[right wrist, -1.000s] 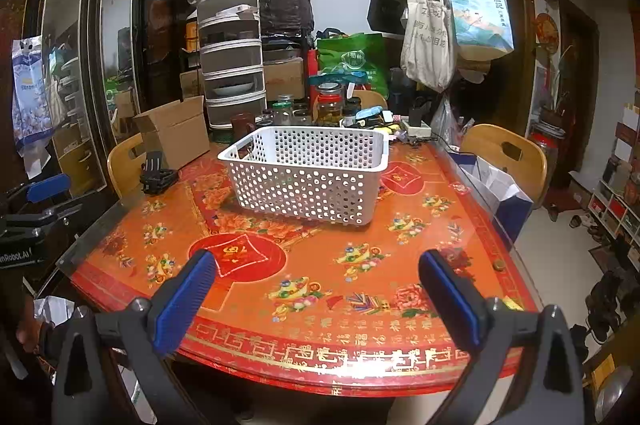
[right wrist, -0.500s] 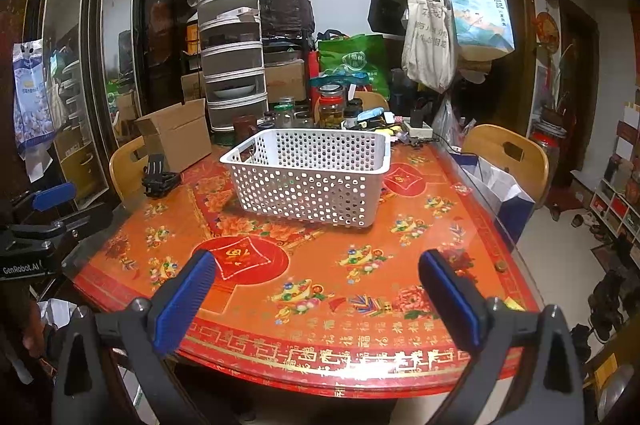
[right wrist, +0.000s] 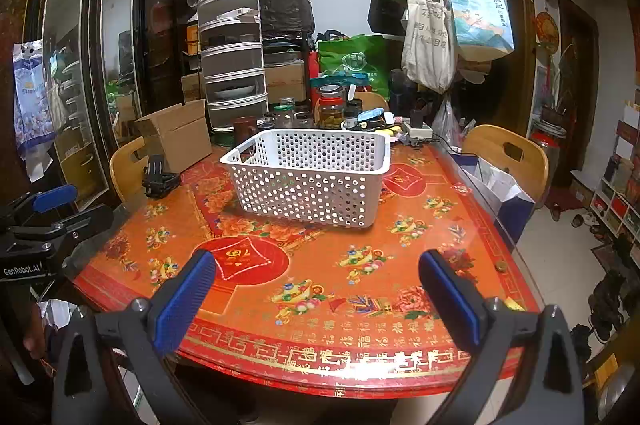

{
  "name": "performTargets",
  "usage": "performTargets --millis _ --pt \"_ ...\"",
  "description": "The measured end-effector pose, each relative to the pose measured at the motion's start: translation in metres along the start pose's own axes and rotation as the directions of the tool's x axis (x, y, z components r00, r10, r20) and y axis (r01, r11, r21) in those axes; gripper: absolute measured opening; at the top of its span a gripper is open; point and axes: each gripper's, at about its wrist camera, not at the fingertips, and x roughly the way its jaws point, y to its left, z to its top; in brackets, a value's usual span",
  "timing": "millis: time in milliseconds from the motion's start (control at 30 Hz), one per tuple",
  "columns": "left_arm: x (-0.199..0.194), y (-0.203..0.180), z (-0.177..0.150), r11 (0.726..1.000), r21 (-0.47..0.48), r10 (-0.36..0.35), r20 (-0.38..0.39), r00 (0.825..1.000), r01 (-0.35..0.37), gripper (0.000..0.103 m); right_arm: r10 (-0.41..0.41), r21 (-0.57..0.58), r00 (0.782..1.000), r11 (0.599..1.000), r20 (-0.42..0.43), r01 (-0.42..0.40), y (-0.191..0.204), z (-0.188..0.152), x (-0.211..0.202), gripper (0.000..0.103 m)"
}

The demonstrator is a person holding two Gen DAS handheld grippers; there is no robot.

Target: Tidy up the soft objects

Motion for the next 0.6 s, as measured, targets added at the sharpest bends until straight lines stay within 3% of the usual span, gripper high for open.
performTargets --millis 600 --pt "0.0 -0.0009 -0.0002 1.0 0.0 -0.004 -0.001 1.0 0.004 0.103 0.0 0.0 1.0 1.0 -0.004 0.0 -0.0003 -0.0009 -0.0001 0.101"
